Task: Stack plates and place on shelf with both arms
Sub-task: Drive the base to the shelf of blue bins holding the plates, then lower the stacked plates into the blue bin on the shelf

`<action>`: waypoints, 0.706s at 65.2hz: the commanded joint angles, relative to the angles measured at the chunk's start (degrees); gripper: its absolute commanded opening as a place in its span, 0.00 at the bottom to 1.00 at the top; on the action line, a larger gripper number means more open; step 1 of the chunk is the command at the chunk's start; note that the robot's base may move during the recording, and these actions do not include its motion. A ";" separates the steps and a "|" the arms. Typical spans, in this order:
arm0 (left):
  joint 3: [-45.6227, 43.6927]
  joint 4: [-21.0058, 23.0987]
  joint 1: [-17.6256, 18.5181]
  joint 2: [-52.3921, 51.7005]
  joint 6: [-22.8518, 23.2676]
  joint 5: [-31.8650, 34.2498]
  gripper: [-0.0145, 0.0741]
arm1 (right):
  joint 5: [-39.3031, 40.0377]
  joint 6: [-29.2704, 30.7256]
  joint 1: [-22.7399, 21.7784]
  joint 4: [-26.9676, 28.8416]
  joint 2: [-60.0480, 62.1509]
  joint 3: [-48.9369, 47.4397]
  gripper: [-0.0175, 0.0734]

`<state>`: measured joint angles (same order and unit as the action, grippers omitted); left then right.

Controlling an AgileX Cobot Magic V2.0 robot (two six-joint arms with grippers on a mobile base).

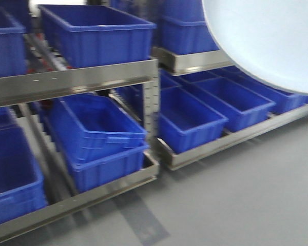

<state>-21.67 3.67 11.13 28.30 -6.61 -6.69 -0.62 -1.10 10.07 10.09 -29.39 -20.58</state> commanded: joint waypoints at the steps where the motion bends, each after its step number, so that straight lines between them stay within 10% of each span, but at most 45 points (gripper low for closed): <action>1: -1.75 0.47 -0.09 0.28 0.50 4.86 0.26 | 6.05 -0.14 0.12 0.12 0.04 -1.84 0.25; 46: -1.75 0.47 -0.09 0.28 0.50 4.86 0.26 | 6.05 -0.14 0.12 0.12 0.04 -1.84 0.25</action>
<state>-21.67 3.67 11.13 28.30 -6.61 -6.69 -0.62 -1.10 10.07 10.09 -29.39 -20.58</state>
